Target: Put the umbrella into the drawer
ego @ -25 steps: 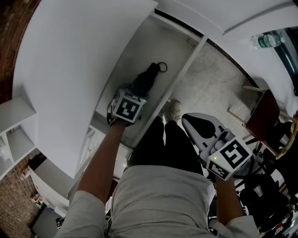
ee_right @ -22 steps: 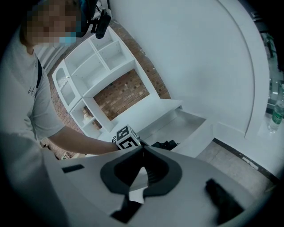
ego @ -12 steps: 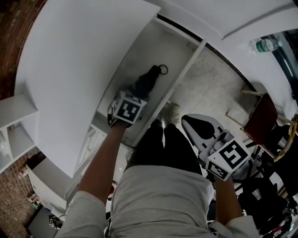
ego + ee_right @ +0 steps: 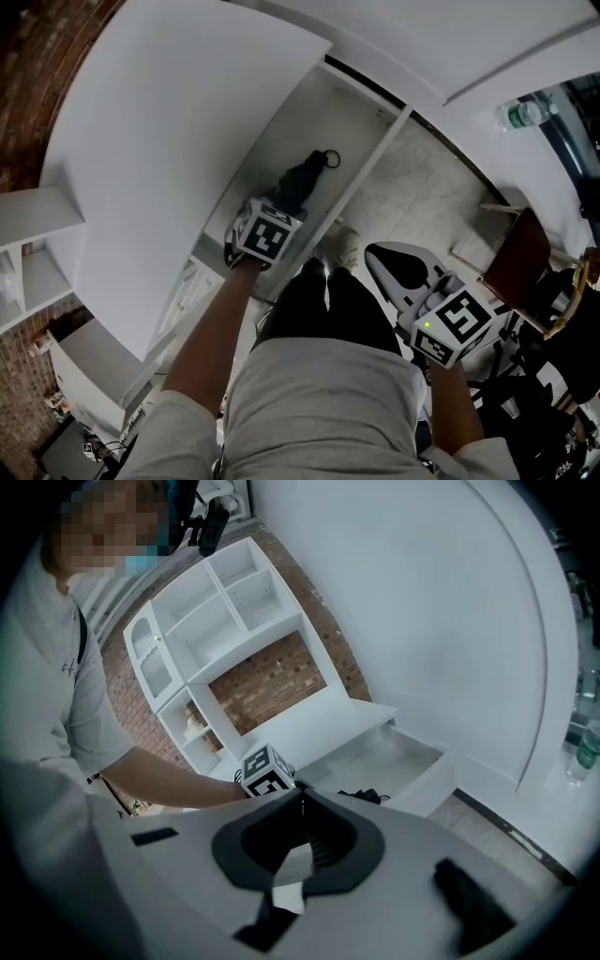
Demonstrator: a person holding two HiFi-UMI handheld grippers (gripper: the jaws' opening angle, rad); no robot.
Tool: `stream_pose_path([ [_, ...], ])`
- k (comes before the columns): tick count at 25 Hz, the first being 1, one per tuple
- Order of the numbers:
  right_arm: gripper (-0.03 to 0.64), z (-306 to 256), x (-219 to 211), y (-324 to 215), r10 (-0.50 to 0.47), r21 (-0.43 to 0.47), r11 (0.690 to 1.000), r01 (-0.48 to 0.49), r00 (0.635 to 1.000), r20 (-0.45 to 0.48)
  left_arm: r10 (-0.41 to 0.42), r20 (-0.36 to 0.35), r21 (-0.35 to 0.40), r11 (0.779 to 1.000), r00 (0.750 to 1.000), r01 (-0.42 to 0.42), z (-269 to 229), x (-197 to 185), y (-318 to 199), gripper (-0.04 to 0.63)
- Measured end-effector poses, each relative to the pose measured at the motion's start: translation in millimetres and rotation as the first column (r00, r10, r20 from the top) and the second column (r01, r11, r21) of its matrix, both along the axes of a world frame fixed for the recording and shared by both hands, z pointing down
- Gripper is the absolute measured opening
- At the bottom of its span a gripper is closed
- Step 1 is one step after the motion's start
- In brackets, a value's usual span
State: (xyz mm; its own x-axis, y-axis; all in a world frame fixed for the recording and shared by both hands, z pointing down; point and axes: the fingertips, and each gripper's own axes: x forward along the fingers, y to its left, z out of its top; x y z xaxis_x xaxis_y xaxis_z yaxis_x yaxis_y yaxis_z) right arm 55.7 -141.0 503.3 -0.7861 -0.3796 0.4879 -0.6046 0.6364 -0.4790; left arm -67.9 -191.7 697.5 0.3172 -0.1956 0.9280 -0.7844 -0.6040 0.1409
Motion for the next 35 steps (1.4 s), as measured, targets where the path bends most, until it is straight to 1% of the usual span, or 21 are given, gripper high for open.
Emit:
stream_pose_path([
  [10, 0.028, -19.9, -1.2, -0.2, -0.026, 0.038, 0.999, 0.026, 1.000, -0.010, -0.013, -0.004, 0.026, 1.000, 1.000, 0.013, -23.2, 2.7, 3.0, 0.319],
  [23, 0.028, -38.0, 2.3, 1.5, -0.042, 0.061, 0.997, 0.044, 0.999, -0.020, -0.025, -0.041, 0.041, 0.999, 0.999, 0.026, -51.9, 6.1, 7.0, 0.310],
  [28, 0.028, -42.2, 3.1, 0.1, -0.049, 0.069, 0.996, 0.050, 0.999, -0.019, -0.034, -0.083, 0.059, 0.997, 0.996, 0.039, -67.6, 12.3, 12.2, 0.262],
  [31, 0.028, -47.8, 0.9, -2.2, -0.056, 0.078, 0.995, 0.058, 0.998, -0.031, -0.038, -0.083, 0.099, 0.994, 0.996, 0.046, -81.0, 10.2, 11.4, 0.212],
  [33, 0.028, -50.3, -0.1, -2.9, -0.060, 0.084, 0.994, 0.062, 0.998, -0.033, -0.055, -0.088, 0.125, 0.990, 0.995, 0.066, -91.2, 8.6, 10.7, 0.174],
  [35, 0.028, -52.6, -0.2, -3.0, -0.063, 0.091, 0.994, 0.066, 0.997, -0.035, -0.077, -0.099, 0.148, 0.985, 0.992, 0.091, -105.0, 8.8, 10.1, 0.153],
])
